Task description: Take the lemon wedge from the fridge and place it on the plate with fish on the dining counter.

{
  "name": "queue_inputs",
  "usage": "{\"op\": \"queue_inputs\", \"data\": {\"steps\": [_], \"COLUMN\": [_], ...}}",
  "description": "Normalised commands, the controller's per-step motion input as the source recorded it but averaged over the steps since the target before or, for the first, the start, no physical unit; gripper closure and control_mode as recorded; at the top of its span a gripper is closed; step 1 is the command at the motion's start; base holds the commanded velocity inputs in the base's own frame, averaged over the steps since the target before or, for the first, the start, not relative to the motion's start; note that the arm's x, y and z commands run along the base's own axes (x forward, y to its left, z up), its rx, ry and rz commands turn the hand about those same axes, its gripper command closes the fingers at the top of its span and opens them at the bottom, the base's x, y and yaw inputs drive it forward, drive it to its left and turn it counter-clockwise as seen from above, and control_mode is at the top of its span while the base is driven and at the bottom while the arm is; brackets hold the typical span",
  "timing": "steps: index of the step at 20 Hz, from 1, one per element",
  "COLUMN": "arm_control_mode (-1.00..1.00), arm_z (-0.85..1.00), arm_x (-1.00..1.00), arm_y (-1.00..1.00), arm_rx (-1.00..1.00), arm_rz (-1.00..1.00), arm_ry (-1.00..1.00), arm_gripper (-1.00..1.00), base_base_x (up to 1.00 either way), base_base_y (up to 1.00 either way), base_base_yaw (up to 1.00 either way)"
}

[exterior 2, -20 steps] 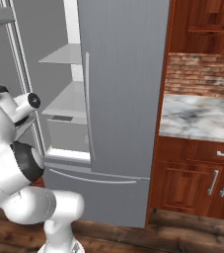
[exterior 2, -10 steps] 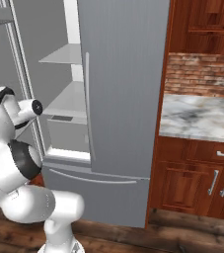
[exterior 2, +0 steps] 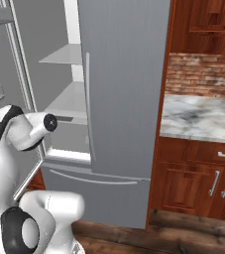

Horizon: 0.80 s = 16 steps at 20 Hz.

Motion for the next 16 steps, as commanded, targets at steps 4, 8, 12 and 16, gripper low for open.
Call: {"op": "queue_inputs", "data": {"steps": [4,8,12,16], "arm_control_mode": [-1.00,-1.00,-1.00,-1.00], "arm_z": [0.22,0.16,0.04,0.01], "arm_x": [-0.50,-0.33,-0.10,0.00], "arm_y": [-0.95,-0.89,-0.77,-0.76], "arm_rx": [-0.21,-0.28,-0.39,-0.39], "arm_rz": [-0.38,-0.40,-0.36,-0.35], "arm_ry": [0.01,0.06,0.06,0.15], "arm_gripper": [-1.00,-1.00,-1.00,-1.00], "base_base_x": [0.00,0.00,0.00,0.00], "base_base_y": [0.00,0.00,0.00,0.00], "base_base_yaw": [0.00,0.00,0.00,0.00]}}
